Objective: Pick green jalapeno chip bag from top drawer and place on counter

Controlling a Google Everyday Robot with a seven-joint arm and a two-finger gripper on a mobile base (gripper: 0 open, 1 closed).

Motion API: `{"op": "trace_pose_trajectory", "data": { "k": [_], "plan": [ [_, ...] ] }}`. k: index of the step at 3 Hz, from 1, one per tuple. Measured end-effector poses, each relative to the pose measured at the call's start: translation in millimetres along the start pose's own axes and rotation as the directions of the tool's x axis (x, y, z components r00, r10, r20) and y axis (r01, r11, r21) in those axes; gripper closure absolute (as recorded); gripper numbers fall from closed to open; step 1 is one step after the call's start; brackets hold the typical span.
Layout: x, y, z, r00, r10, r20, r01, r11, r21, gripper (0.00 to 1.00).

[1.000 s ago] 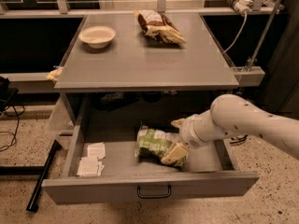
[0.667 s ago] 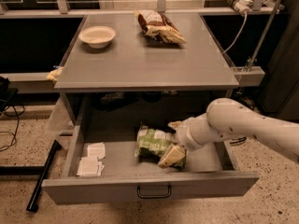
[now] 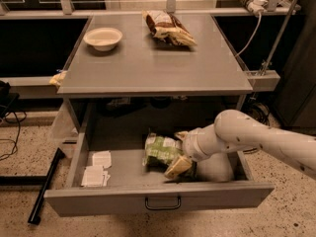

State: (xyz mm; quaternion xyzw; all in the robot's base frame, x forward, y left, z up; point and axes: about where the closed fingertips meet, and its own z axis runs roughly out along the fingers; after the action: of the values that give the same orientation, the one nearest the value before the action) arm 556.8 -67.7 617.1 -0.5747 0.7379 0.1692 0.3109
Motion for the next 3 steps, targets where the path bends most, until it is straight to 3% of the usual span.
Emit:
{"op": "trace_pose_trajectory", "data": {
  "k": [1, 3],
  "plan": [
    [8.8, -3.5, 1.0, 1.000, 0.000, 0.008, 0.000, 0.9999, 0.015, 0.35],
    [3.1, 0.0, -43.2, 1.000, 0.003, 0.019, -0.004, 0.9995, 0.030, 0.82]
  ]
}}
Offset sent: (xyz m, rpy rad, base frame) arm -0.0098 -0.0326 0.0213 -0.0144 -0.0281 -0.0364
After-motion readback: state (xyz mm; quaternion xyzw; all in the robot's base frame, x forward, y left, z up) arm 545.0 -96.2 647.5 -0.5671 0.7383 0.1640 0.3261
